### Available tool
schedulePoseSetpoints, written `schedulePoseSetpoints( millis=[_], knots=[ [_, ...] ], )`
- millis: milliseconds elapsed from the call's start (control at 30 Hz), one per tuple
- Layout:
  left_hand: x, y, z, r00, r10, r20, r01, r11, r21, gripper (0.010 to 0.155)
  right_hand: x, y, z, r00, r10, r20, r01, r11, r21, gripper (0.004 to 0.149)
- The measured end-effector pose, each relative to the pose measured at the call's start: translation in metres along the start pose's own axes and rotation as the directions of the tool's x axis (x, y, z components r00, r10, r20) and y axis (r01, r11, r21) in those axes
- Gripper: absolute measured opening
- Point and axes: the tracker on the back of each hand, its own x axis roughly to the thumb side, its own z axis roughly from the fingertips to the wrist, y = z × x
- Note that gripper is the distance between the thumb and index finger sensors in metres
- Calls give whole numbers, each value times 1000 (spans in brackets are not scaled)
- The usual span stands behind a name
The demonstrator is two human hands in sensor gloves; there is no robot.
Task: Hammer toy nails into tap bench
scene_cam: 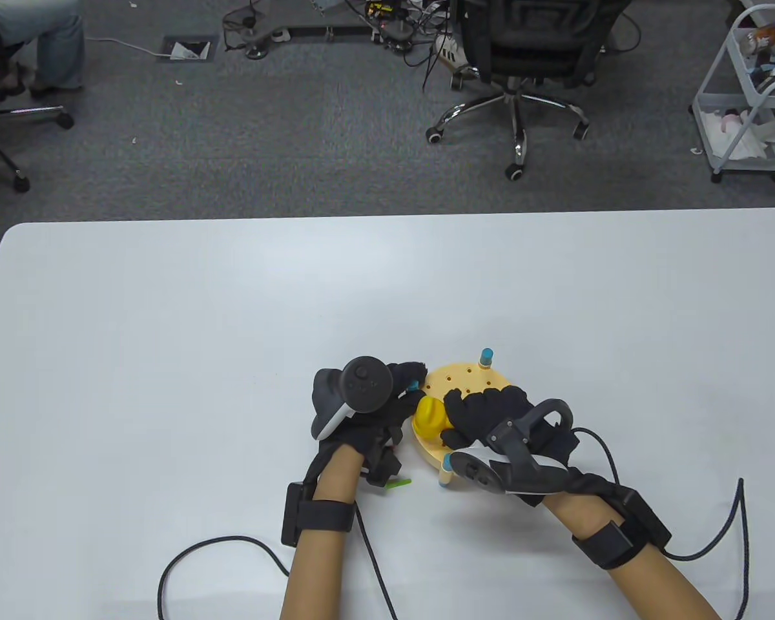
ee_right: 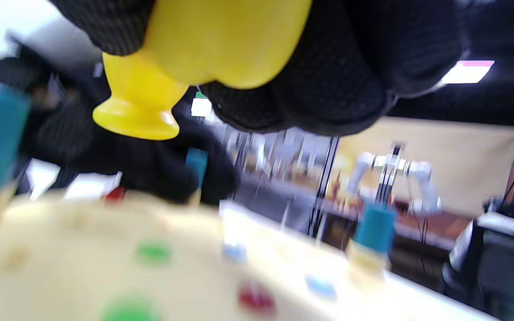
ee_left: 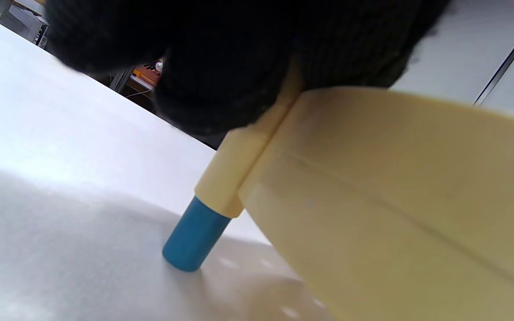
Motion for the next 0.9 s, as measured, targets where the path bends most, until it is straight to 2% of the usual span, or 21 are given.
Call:
schedulePoseSetpoints(
  millis=[33, 67, 100, 133, 167, 200, 233, 267, 300, 333, 367, 400, 433, 500, 600, 667, 767, 800, 833, 900],
  knots=[
    [0, 0, 0, 1000, -2, 1, 2, 1000, 1, 54, 7, 13, -1, 996, -38, 82, 26, 989, 147, 65],
    [0, 0, 0, 1000, -2, 1, 2, 1000, 1, 54, 12, 25, -1, 991, 18, 132, -59, 950, 308, 66],
    [-1, -1, 0, 1000, 5, 2, -5, 1000, -6, 54, 8, 16, 2, 986, 153, 71, -165, 959, 230, 66],
    [-1, -1, 0, 1000, 7, 2, -7, 1000, -1, 54, 9, 13, -5, 984, 121, 128, -143, 972, 186, 66],
    [-1, -1, 0, 1000, 6, 3, -6, 1000, -1, 54, 11, 10, -8, 982, 137, 130, -163, 960, 226, 66],
    [0, -1, 0, 1000, 7, 1, -7, 1000, -2, 54, 7, -1, -6, 980, 187, 65, -193, 974, 120, 66],
    [0, -1, 0, 1000, 1, 1, -1, 1000, -1, 54, 6, -3, -6, 990, 136, 33, -137, 990, 17, 65],
    [1, -1, 0, 1000, -15, 3, 15, 1000, 0, 54, 7, 2, -6, 997, 37, 69, -36, 999, -8, 65],
    [1, -1, 0, 1000, -16, 2, 16, 1000, 0, 54, 16, 31, -4, 980, -3, 198, -54, 958, 282, 65],
    [1, 0, 1, 1000, -18, 1, 18, 1000, -4, 53, 8, 23, 0, 970, 226, 83, -240, 938, 251, 65],
    [1, -1, 0, 1000, -17, 2, 17, 1000, -2, 53, 12, 15, -6, 976, 123, 177, -155, 972, 179, 65],
    [1, -1, 0, 1000, -16, 4, 16, 1000, -3, 53, 10, 16, -9, 985, 79, 154, -107, 978, 179, 64],
    [1, -1, 0, 1000, -9, 1, 9, 1000, -8, 53, 8, 10, -10, 986, 131, 107, -147, 977, 153, 64],
    [1, -2, 1, 1000, -13, 2, 13, 1000, -3, 53, -3, -1, -9, 998, 58, 7, -58, 998, -7, 64],
    [2, -2, 2, 1000, -21, -1, 21, 1000, 11, 54, -17, -10, -2, 999, -26, -45, 26, 1000, -8, 65],
    [3, 1, 4, 999, -34, -10, 34, 999, 9, 57, -28, -16, 12, 997, -47, -65, 41, 995, -86, 65],
    [3, 15, 12, 999, -36, -32, 35, 998, -49, 76, -46, -26, 34, 993, -53, -109, 34, 985, -167, 65],
    [2, 23, 18, 997, -6, -75, 2, 999, -44, 78, -55, -28, 43, 988, -72, -135, 48, 983, -179, 65],
    [1, 29, 22, 993, 0, -114, -4, 999, -41, 76, -61, -29, 49, 984, -94, -153, 65, 981, -185, 65],
    [-6, 35, 31, 972, -113, -205, 91, 989, -113, 68, -78, -29, 64, 967, -149, -205, 111, 977, -184, 65]
  ],
)
